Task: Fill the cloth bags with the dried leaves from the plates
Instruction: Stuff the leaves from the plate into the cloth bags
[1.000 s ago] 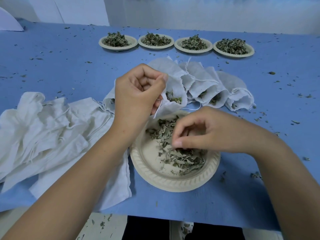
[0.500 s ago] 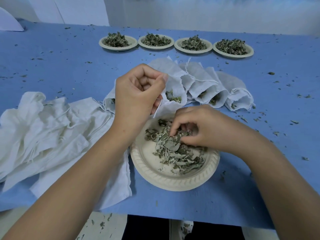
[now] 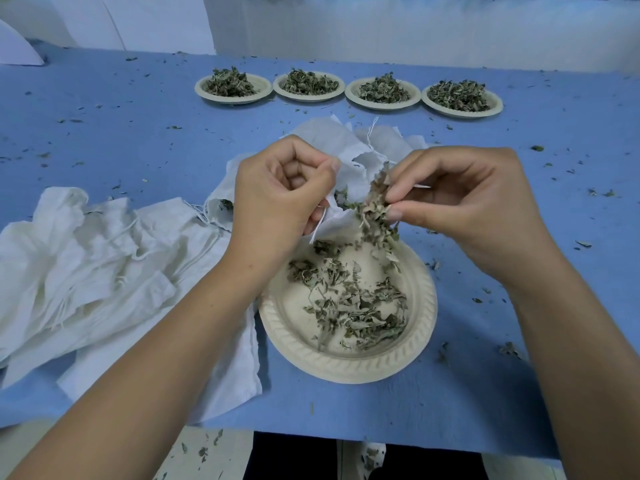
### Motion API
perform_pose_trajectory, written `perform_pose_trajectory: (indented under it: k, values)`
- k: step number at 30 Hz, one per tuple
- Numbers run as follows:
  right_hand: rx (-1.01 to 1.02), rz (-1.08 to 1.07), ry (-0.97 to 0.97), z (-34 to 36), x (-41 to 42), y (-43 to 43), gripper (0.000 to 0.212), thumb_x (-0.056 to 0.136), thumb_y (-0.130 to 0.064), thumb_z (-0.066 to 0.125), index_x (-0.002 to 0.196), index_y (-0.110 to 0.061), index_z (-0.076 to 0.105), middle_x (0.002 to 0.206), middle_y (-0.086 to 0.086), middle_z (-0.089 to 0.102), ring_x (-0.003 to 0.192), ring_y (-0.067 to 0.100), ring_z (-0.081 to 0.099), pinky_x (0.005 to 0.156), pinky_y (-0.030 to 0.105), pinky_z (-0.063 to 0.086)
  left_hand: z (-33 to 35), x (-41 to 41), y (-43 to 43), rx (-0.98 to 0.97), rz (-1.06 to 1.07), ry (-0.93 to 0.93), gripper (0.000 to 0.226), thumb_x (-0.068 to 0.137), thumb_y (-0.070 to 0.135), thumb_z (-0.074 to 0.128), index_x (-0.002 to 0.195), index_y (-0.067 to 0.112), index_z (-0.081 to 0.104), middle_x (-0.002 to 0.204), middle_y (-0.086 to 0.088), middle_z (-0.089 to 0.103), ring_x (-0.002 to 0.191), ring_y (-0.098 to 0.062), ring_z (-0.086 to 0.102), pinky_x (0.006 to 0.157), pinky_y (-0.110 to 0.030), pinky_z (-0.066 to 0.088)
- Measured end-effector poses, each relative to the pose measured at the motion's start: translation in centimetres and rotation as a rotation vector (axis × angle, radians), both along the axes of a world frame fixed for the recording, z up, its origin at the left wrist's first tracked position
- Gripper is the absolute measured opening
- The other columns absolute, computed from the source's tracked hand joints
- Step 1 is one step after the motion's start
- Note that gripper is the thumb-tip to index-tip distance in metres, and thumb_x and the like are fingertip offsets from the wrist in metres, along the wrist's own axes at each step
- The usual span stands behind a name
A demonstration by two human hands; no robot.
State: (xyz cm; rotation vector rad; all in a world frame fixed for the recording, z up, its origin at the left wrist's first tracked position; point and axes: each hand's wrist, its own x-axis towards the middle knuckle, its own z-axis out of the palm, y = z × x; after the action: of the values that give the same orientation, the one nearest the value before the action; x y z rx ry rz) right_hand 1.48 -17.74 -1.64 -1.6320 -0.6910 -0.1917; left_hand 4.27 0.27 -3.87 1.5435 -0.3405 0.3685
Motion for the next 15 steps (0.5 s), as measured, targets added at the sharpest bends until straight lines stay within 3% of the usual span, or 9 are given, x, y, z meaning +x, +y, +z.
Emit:
perform_pose_trajectory:
  k: [3, 7, 12, 15]
  values:
    - [0.111, -0.087, -0.104, -0.4, 0.1, 0.8, 0.022, 0.069, 0.000, 0.074, 0.084, -0.013, 0.064, 0.075, -0.011, 0.065, 0.075, 0.006, 0.062, 0.072, 0.019, 0.052, -0.1, 0.0, 0.0, 0.028, -0.035, -0.014, 0.021, 0.090, 0.004, 0.066, 0.072, 0.014, 0.060, 0.046, 0.009, 0.053, 0.034, -0.005, 0.044, 0.034, -0.013, 0.033]
    - [0.099, -0.334, -0.218, -1.7, 0.1, 1.8, 0.027, 0.074, 0.008, 0.074, 0.088, -0.013, 0.064, 0.080, 0.004, 0.063, 0.078, 0.012, 0.062, 0.073, 0.025, 0.053, -0.3, 0.0, -0.2, 0.051, -0.063, -0.027, 0.022, 0.089, 0.004, 0.066, 0.072, 0.015, 0.061, 0.046, 0.010, 0.055, 0.033, -0.002, 0.044, 0.034, -0.012, 0.035]
    - [-0.320, -0.350, -0.504, -2.3, 0.5, 1.8, 0.009, 0.079, 0.008, 0.070, 0.078, -0.001, 0.069, 0.080, 0.006, 0.065, 0.075, 0.013, 0.061, 0.072, 0.019, 0.049, -0.3, -0.2, -0.1, 0.011, -0.076, -0.058, 0.020, 0.090, 0.006, 0.067, 0.073, 0.014, 0.060, 0.047, 0.010, 0.053, 0.033, -0.003, 0.043, 0.034, -0.013, 0.034]
    - [-0.470, -0.276, -0.564, -2.4, 0.6, 1.6, 0.003, 0.085, -0.003, 0.068, 0.085, 0.000, 0.069, 0.085, 0.007, 0.066, 0.081, 0.016, 0.060, 0.077, 0.017, 0.045, -0.2, -0.2, 0.1, -0.001, -0.046, -0.056, 0.020, 0.091, 0.006, 0.066, 0.074, 0.013, 0.059, 0.045, 0.011, 0.052, 0.032, -0.001, 0.043, 0.034, -0.013, 0.033]
